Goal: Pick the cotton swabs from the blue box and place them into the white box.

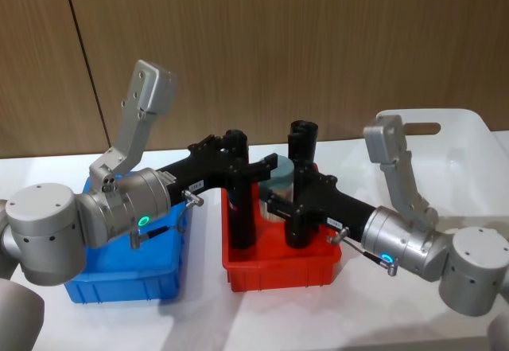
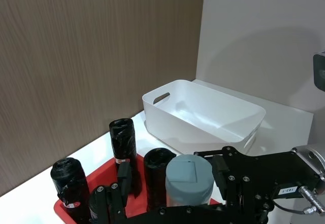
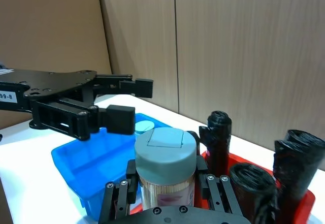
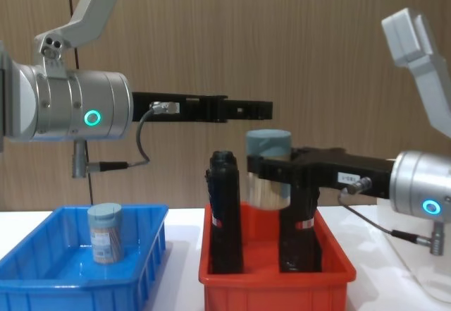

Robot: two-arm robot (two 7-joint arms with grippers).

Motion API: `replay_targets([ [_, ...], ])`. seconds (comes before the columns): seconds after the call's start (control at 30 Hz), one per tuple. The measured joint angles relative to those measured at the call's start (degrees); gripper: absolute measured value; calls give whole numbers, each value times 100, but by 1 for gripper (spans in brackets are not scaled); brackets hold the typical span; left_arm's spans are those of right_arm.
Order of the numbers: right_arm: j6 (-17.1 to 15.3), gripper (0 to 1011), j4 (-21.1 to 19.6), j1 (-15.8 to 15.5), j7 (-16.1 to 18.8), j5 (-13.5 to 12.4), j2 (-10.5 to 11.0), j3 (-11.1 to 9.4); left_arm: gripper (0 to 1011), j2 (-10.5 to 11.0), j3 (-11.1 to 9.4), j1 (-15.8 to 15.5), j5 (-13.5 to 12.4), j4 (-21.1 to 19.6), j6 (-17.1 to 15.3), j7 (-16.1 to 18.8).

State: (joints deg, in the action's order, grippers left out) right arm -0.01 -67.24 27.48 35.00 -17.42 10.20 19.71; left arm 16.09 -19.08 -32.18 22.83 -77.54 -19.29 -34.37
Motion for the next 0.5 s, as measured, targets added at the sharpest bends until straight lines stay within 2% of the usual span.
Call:
replay_targets([
  [0.5, -42, 677, -378, -350, -172, -196, 297, -154, 1004, 0, 0, 0, 0, 0, -1, 0],
])
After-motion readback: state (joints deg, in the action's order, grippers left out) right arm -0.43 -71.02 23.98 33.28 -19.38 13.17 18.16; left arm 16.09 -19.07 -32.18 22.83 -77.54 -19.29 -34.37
